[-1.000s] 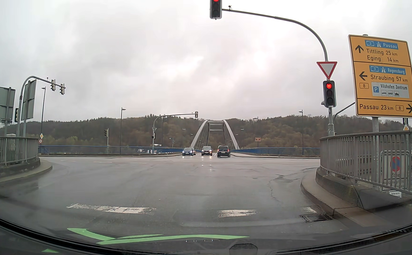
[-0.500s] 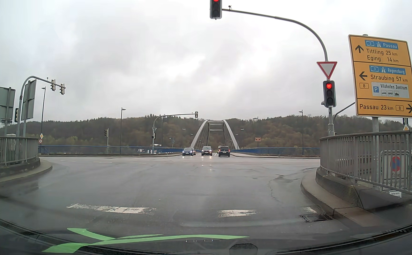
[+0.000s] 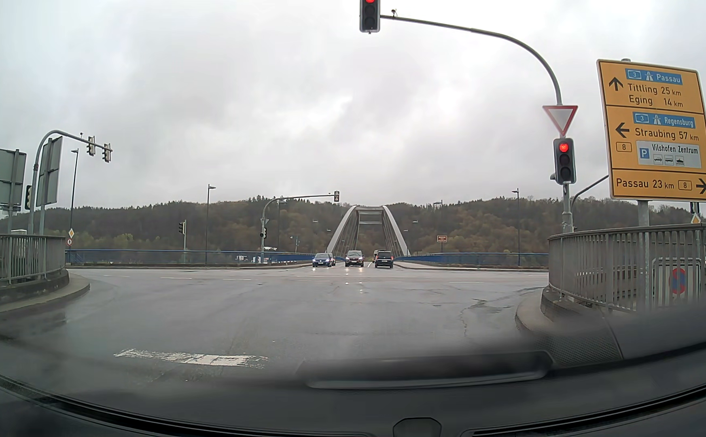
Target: Follow the waypoints while adhering to traffic rules and regulations
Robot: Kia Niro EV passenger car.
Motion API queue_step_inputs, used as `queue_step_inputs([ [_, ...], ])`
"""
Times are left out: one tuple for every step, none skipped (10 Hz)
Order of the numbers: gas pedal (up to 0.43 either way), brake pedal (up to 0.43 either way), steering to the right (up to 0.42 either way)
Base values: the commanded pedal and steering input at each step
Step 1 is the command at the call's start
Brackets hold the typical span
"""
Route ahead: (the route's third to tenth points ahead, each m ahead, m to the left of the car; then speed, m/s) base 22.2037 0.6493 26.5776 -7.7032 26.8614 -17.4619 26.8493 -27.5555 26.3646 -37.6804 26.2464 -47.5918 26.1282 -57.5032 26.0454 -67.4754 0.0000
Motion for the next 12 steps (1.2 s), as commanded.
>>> queue_step_inputs([
  [0.0,0.274,-0.005],
  [0.0,0.274,-0.005],
  [0.0,0.274,-0.005],
  [0.0,0.274,-0.005],
  [0.0,0.274,-0.005],
  [0.0,0.274,-0.005],
  [0.0,0.274,-0.005],
  [0.0,0.274,-0.005],
  [0.0,0.274,-0.005],
  [0.0,0.274,-0.005],
  [0.0,0.274,-0.005],
  [0.0,0.274,-0.005],
])
